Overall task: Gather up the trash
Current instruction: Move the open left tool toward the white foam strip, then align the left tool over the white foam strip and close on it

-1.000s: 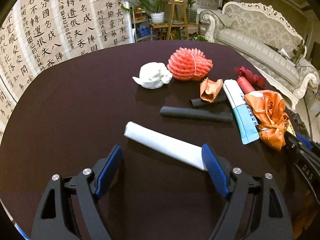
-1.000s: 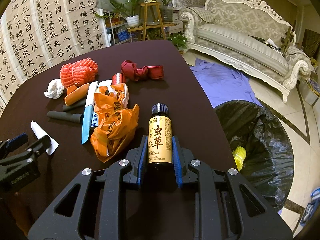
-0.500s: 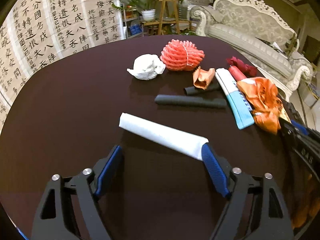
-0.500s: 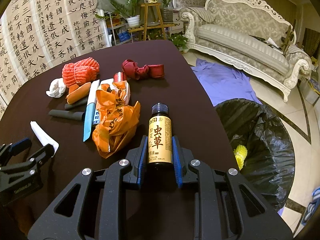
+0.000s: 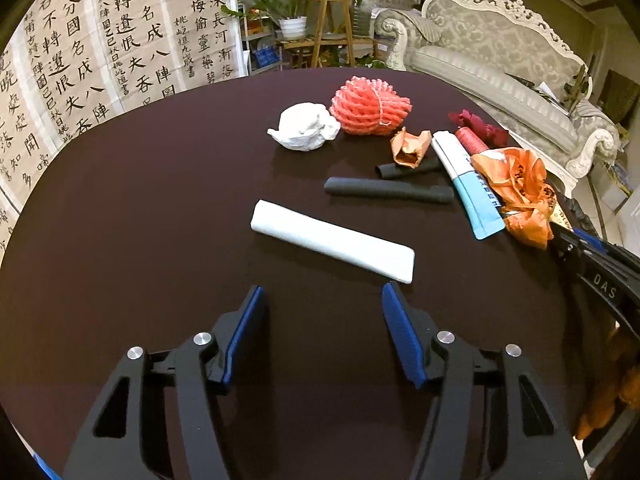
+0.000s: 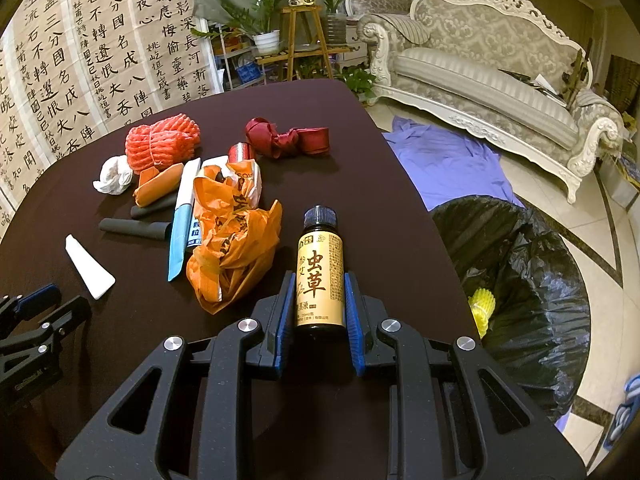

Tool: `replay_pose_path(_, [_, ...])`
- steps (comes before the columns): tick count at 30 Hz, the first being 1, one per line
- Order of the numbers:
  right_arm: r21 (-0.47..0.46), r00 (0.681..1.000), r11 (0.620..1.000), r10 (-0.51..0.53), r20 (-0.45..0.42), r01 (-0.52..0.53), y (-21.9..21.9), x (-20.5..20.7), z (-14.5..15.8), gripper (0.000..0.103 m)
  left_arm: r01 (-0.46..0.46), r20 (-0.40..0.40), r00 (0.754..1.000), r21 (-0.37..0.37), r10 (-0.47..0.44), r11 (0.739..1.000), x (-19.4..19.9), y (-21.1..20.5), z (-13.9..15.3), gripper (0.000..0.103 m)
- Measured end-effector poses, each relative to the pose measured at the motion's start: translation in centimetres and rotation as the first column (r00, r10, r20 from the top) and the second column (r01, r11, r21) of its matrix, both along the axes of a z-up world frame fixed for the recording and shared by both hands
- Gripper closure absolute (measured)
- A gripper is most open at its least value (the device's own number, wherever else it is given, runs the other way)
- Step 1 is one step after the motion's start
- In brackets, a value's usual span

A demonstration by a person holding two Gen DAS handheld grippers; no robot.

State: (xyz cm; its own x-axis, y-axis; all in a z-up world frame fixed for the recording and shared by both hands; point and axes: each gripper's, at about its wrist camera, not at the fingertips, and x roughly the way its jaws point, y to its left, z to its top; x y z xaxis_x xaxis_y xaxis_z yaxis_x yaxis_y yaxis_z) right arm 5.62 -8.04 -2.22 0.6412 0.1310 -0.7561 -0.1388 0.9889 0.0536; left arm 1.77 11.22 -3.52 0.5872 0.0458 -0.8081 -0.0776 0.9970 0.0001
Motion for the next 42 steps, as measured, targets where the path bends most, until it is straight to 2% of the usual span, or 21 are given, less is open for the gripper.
replay_pose_path(8, [0.008, 1.000, 1.000, -0.001, -0.001, 0.001, 0.1, 0.0, 0.0, 0.080, -0.101, 0.007, 0.995, 0.002, 0.101, 0.995, 1.4, 2.4, 0.0, 0.043])
replay_pose_path(14, [0.008, 1.000, 1.000, 0.000, -0.001, 0.000, 0.2, 0.0, 0.0, 0.079, -0.139, 0.013, 0.990, 0.008, 0.139, 0.990, 2.7, 3.4, 0.1, 0.043])
replay_pose_path(25, [0.010, 1.000, 1.000, 0.000, -0.001, 0.000, 0.2, 0.0, -0.1, 0.079, -0.152, -0.012, 0.988, -0.109, 0.151, 0.982, 2.4, 3.6, 1.0, 0.043])
replay_pose_path(32, [0.022, 1.000, 1.000, 0.004, 0.000, -0.004, 0.4, 0.1, 0.0, 0.079, -0.130, 0.005, 0.991, -0.085, 0.131, 0.988, 3.1, 1.4, 1.4, 0.043])
replay_pose_path(37, [0.024, 1.000, 1.000, 0.005, 0.001, -0.005, 0.2, 0.1, -0.1, 0.078, -0.137, 0.013, 0.991, -0.005, 0.137, 0.991, 4.4, -0.1, 1.1, 0.039])
replay_pose_path(39, [0.025, 1.000, 1.000, 0.005, 0.001, -0.005, 0.2, 0.2, -0.1, 0.078, -0.144, 0.011, 0.990, 0.018, 0.144, 0.989, 4.6, -0.1, 0.8, 0.034])
replay_pose_path(42, [0.026, 1.000, 1.000, 0.006, 0.002, -0.006, 0.1, 0.1, -0.1, 0.078, -0.139, 0.003, 0.990, -0.006, 0.139, 0.990, 4.1, 0.5, 0.8, 0.034])
